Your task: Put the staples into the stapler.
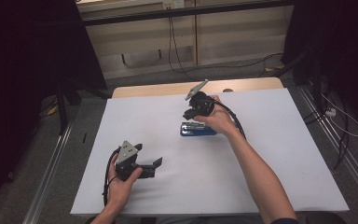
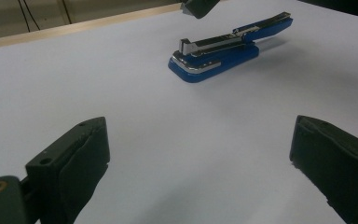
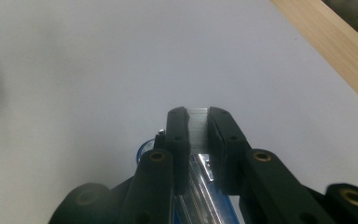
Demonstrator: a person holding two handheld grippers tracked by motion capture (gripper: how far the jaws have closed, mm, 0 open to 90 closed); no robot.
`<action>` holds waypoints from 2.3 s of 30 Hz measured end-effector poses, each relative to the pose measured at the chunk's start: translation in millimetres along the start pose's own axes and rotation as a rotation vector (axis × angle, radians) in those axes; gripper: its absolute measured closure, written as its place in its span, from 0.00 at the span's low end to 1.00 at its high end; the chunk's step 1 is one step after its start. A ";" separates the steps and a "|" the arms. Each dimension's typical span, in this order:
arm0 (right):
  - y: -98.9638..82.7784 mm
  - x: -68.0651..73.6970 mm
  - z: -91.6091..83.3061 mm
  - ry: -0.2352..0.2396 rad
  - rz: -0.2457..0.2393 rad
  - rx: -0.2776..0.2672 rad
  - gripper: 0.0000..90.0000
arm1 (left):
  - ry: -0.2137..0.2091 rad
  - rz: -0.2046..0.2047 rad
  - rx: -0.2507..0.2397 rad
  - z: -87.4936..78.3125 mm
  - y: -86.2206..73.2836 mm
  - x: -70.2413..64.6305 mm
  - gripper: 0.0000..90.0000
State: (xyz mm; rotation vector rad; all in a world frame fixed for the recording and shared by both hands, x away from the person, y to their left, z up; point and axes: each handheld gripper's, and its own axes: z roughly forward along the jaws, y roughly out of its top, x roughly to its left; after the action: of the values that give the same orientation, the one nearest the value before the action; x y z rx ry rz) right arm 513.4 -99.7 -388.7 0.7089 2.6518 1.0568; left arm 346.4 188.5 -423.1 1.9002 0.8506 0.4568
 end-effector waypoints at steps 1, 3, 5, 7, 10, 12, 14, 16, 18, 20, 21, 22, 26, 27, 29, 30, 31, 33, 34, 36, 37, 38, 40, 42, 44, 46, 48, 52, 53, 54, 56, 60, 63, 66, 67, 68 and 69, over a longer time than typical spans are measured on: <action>-0.4 -0.5 0.3 -0.016 0.005 -0.004 0.88 | -0.002 -0.001 -0.001 -0.2 -0.1 0.1 0.05; -1.4 -3.0 0.0 -0.002 0.021 -0.028 0.88 | -0.005 0.000 0.000 -1.0 -0.1 -0.4 0.05; -2.6 -4.2 0.3 -0.005 0.020 -0.025 0.88 | -0.006 0.005 0.001 -0.6 -0.1 -0.3 0.05; -4.6 -5.5 1.6 0.002 0.021 -0.021 0.88 | -0.004 0.001 0.007 0.0 -0.2 -0.1 0.05; -5.8 -6.3 2.3 0.009 0.022 -0.024 0.88 | -0.003 0.001 0.005 -0.2 -0.2 0.6 0.05; -4.9 -4.9 2.9 0.027 0.000 -0.023 0.88 | -0.001 -0.003 0.004 -0.3 -0.4 0.8 0.05; -4.0 -2.8 3.3 0.050 -0.038 -0.038 0.88 | -0.001 0.001 0.010 0.5 -0.5 1.2 0.05; -3.8 -2.8 3.0 0.055 -0.060 -0.043 0.88 | -0.002 -0.001 0.008 1.5 -0.5 0.8 0.05; -4.5 -3.0 3.0 0.056 -0.072 -0.046 0.88 | -0.002 0.000 0.009 2.1 -0.6 0.8 0.05; -6.1 -5.9 2.6 0.061 -0.083 -0.046 0.88 | -0.001 0.000 0.009 1.5 -0.5 0.7 0.05; -7.0 -7.4 2.2 0.060 -0.088 -0.043 0.88 | -0.001 0.000 0.009 1.3 -0.4 0.9 0.05; -7.7 -8.3 2.2 0.063 -0.088 -0.047 0.88 | -0.002 0.001 0.010 1.1 -0.4 1.0 0.05; -10.8 -11.3 1.9 0.092 -0.106 -0.045 0.88 | -0.001 0.002 0.011 1.4 -0.6 1.4 0.05; -11.3 -11.6 1.6 0.099 -0.102 -0.045 0.88 | 0.000 0.002 0.014 1.5 -0.6 1.4 0.05; -11.6 -12.1 1.4 0.109 -0.120 -0.047 0.88 | -0.002 0.000 0.015 1.7 -0.7 1.4 0.05; -11.7 -11.3 1.6 0.114 -0.122 -0.045 0.88 | 0.000 0.003 0.015 1.6 -0.6 1.6 0.05; -11.8 -11.5 2.0 0.118 -0.133 -0.045 0.88 | -0.002 0.003 0.012 1.6 -0.6 1.7 0.05; -12.2 -11.6 2.9 0.125 -0.144 -0.045 0.88 | -0.002 0.002 0.011 1.4 -0.6 1.8 0.05; -12.6 -11.8 3.3 0.129 -0.137 -0.041 0.88 | -0.001 0.002 0.009 1.2 -0.5 1.8 0.05; -13.2 -13.6 4.4 0.122 -0.128 -0.040 0.88 | -0.003 -0.001 0.010 0.9 -0.5 1.8 0.05; -13.6 -14.5 4.6 0.130 -0.126 -0.047 0.88 | -0.003 -0.002 0.010 0.8 -0.5 1.9 0.05; -13.8 -15.1 4.7 0.132 -0.121 -0.051 0.88 | -0.003 -0.001 0.010 0.9 -0.5 2.0 0.05; -14.1 -15.6 6.1 0.145 -0.133 -0.037 0.88 | -0.002 -0.001 0.009 0.8 -0.5 2.4 0.05; -13.5 -14.7 7.6 0.151 -0.139 -0.024 0.88 | -0.004 -0.001 0.009 0.7 -0.4 2.4 0.05; -12.6 -14.0 9.0 0.160 -0.145 -0.024 0.88 | -0.003 -0.002 0.006 0.5 -0.4 2.4 0.05; -11.2 -13.1 10.5 0.166 -0.154 -0.018 0.88 | -0.003 -0.002 0.006 0.2 -0.4 2.5 0.05; -10.5 -12.0 12.0 0.168 -0.158 -0.011 0.88 | -0.003 -0.003 0.005 0.0 -0.4 2.6 0.05; -9.8 -10.5 15.4 0.181 -0.170 0.008 0.88 | -0.007 -0.003 0.011 1.5 -0.4 2.0 0.05; -9.8 -10.4 16.2 0.183 -0.174 0.007 0.88 | -0.007 -0.001 0.012 1.6 -0.4 1.8 0.05; -9.9 -10.4 16.5 0.181 -0.175 0.010 0.88 | -0.008 0.001 0.010 1.7 -0.5 2.0 0.05; -10.5 -11.1 17.0 0.181 -0.175 0.011 0.88 | -0.006 -0.006 0.011 1.6 -0.6 1.9 0.05; -11.4 -12.6 16.6 0.177 -0.185 0.014 0.88 | -0.002 0.001 0.009 1.0 -0.3 2.6 0.06; -12.1 -12.7 17.0 0.180 -0.182 0.020 0.88 | -0.005 0.001 0.009 0.6 -0.3 2.5 0.06; -12.7 -12.9 18.4 0.184 -0.182 0.015 0.88 | 0.002 -0.003 0.009 0.9 -0.5 2.7 0.06; -12.8 -12.2 18.8 0.186 -0.178 0.018 0.88 | 0.002 -0.003 0.009 0.8 -0.5 2.8 0.06; -12.6 -12.1 19.3 0.189 -0.184 0.015 0.88 | 0.001 -0.003 0.008 0.7 -0.5 2.7 0.06; -12.6 -11.7 19.6 0.189 -0.185 0.019 0.88 | 0.002 -0.002 0.008 0.6 -0.5 2.7 0.06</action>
State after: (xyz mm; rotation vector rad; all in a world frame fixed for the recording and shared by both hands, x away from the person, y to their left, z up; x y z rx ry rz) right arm 525.8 -101.9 -411.5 0.3729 2.8226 1.0967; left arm 348.4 190.2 -424.0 1.9063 0.8564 0.4542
